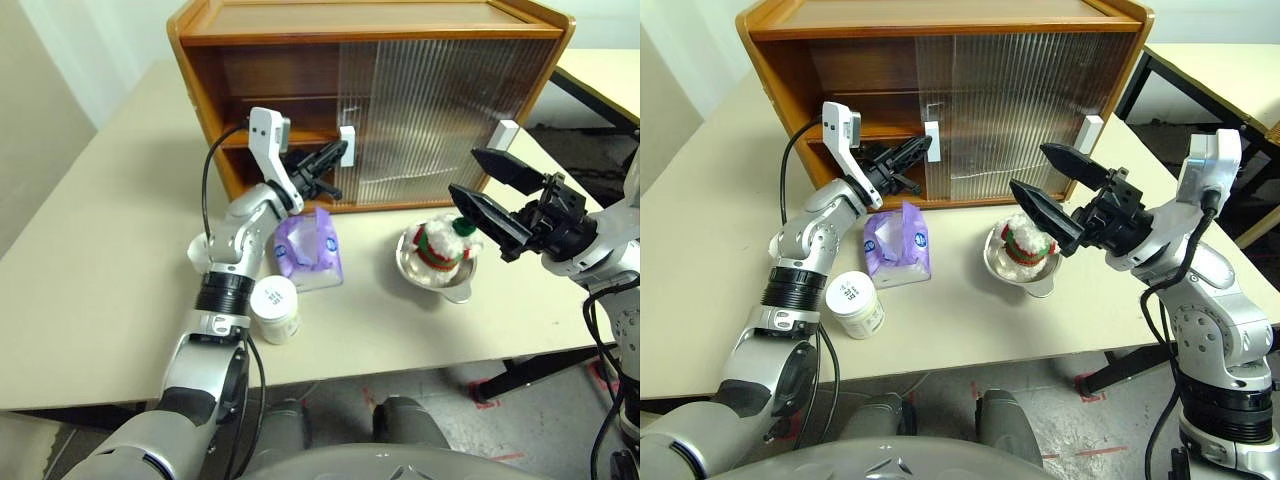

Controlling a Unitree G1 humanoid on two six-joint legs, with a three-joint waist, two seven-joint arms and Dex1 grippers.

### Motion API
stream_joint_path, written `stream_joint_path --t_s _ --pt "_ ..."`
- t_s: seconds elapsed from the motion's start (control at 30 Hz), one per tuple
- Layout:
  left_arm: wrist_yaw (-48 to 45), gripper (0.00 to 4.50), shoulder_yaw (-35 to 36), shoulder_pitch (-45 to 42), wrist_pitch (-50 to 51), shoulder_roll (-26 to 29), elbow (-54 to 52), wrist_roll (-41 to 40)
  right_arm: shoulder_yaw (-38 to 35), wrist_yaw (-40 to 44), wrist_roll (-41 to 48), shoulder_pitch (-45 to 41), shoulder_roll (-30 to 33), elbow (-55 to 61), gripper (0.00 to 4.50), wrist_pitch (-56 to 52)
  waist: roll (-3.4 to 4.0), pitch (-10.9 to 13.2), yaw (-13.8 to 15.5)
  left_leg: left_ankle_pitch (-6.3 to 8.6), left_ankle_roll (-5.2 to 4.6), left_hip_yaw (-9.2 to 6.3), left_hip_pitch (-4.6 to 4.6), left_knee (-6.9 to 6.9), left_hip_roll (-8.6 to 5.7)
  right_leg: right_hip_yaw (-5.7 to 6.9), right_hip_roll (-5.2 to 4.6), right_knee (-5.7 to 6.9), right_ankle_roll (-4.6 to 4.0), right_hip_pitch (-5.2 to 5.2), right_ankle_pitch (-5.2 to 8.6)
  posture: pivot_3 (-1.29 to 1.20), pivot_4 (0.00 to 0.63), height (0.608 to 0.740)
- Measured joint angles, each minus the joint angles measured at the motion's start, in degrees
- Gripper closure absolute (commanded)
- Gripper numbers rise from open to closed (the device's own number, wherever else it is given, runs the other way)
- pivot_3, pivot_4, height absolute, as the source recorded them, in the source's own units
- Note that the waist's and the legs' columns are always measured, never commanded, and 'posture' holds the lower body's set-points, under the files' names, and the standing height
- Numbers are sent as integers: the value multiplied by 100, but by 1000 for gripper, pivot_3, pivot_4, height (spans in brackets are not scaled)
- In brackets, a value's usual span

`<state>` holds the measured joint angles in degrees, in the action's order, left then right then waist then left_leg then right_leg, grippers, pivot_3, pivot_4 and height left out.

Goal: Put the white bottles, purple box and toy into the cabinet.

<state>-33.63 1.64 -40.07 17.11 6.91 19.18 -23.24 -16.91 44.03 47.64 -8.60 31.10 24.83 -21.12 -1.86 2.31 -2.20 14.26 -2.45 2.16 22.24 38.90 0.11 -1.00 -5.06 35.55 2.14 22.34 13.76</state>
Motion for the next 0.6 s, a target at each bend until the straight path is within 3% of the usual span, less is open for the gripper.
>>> stream_joint_path --t_s 0.37,0.6 --pt "-89 4490 -6 -193 -159 -57 210 79 1 -20 -4 -6 0 -2 0 49 0 0 -11 1 2 6 -2 1 2 -12 5 -1 6 3 -3 -99 0 740" --pt "-60 4490 36 40 112 37 -446 4 24 5 -8 -161 1 -25 0 50 1 0 4 2 3 8 -2 0 3 -17 6 -1 6 5 -6 -80 0 740"
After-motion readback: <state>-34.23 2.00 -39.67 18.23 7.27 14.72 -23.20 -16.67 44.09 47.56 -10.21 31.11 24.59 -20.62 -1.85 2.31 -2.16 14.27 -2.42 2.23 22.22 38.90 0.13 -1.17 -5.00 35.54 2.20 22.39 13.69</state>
